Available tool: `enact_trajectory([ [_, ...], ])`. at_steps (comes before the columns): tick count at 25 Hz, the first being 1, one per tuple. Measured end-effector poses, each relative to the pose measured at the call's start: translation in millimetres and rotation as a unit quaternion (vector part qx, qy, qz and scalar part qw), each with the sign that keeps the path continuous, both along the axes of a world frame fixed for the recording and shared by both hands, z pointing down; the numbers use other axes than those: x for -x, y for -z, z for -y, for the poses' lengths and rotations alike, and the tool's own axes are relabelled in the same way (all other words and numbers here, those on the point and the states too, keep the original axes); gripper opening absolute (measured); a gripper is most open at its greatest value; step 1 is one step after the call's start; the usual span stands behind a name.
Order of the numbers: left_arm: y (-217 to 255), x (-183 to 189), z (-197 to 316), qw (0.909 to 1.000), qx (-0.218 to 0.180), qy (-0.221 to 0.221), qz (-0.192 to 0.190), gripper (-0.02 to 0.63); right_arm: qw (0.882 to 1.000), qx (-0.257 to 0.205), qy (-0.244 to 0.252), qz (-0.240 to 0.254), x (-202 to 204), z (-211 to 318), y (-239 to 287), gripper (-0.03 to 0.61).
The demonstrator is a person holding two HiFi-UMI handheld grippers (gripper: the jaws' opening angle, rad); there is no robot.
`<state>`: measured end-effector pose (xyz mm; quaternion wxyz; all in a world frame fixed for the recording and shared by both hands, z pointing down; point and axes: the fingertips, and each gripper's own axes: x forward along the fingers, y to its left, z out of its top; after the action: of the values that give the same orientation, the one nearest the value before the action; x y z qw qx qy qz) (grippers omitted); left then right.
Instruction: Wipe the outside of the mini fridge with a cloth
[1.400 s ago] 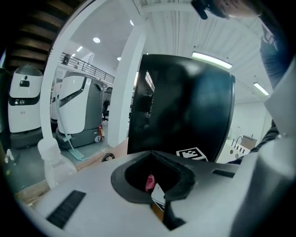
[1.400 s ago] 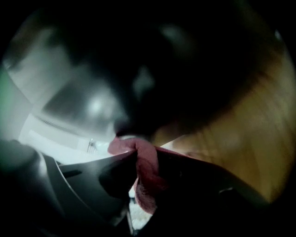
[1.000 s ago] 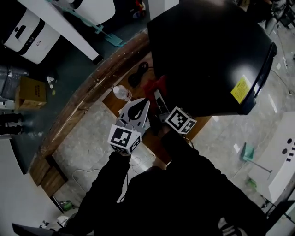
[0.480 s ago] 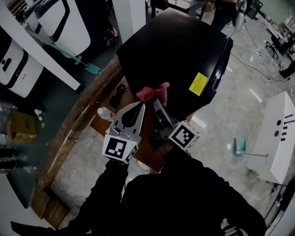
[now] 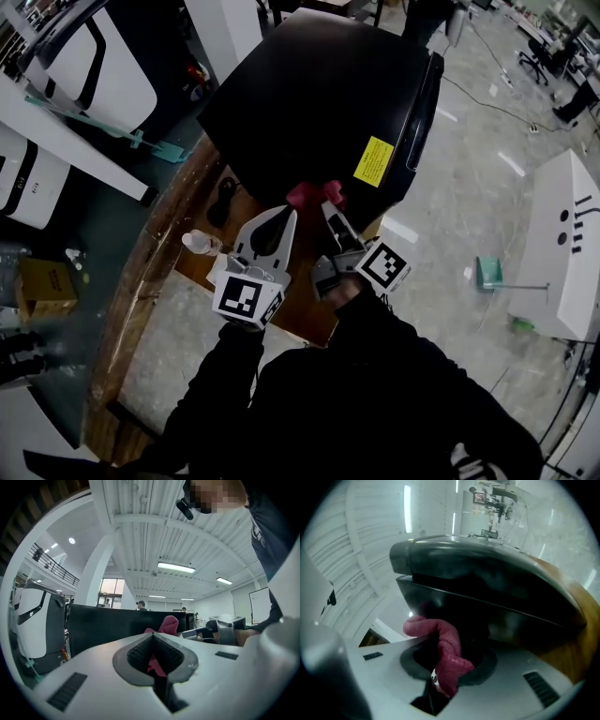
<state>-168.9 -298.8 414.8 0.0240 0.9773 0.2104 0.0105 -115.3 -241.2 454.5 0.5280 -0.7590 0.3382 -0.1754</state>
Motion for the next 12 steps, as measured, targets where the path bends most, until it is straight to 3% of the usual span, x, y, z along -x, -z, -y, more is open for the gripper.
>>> enact_trajectory([
  [6, -45.5, -8.5, -0.4, 0.9990, -0.004, 0.007, 0.043, 0.006, 0.994, 0.010, 0.001, 0.107, -0.2, -4.3, -66.0, 0.092],
  [12, -107.0, -16.1, 1.5, 0.9952, -0.009, 0.009, 0.097, 0.006, 0.989, -0.011, 0.010, 0.146, -5.0, 5.4, -113.0, 0.092],
])
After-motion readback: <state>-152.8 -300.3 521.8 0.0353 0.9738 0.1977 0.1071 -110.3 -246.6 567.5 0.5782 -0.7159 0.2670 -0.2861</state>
